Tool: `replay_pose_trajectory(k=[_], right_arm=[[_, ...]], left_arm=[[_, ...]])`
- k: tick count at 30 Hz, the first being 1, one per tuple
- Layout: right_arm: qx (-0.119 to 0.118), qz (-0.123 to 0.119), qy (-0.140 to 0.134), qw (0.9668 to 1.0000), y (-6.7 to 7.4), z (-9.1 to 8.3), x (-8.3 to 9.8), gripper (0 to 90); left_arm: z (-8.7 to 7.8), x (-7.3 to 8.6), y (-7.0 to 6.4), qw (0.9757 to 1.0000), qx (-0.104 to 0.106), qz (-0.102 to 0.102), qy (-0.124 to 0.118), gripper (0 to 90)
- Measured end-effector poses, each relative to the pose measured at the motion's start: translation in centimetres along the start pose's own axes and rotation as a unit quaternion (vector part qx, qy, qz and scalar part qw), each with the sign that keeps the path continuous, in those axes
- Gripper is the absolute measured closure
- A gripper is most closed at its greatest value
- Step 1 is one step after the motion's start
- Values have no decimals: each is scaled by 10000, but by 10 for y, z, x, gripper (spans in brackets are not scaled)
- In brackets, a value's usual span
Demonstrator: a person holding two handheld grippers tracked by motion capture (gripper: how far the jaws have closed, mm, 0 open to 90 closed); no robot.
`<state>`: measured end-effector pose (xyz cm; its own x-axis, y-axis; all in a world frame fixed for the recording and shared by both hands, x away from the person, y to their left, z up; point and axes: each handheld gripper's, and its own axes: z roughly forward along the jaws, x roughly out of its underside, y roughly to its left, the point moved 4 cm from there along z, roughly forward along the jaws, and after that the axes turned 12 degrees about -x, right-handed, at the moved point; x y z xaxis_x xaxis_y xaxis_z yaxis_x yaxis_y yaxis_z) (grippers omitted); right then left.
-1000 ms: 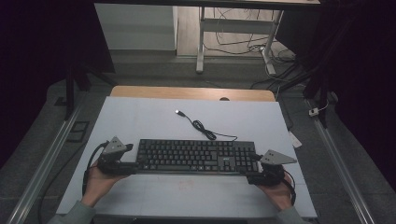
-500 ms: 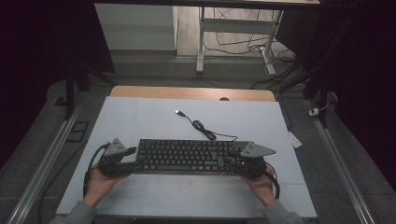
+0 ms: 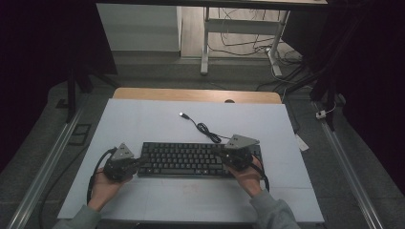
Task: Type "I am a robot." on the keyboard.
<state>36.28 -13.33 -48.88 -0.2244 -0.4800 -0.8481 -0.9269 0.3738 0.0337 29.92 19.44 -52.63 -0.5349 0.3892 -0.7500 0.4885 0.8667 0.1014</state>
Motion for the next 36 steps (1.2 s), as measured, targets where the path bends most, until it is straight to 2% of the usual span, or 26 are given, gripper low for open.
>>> replay_pose_trajectory(k=[8,10,13,20,36], right_arm=[[-135,-31,-56,9999,3,21,-18,897],[-208,9,-95,9997,3,26,-17,897],[-238,-28,62,9997,1,32,-12,897],[-291,51,149,9995,-3,36,-7,896],[-383,39,332,9987,-1,49,-2,896]], left_arm=[[10,4,-3,9996,-64,190,201,889],[14,6,-2,9994,-110,217,264,889],[19,8,-1,9992,-148,192,313,889],[25,9,-1,9984,-250,302,397,889],[29,11,-1,9979,-267,377,447,889]])
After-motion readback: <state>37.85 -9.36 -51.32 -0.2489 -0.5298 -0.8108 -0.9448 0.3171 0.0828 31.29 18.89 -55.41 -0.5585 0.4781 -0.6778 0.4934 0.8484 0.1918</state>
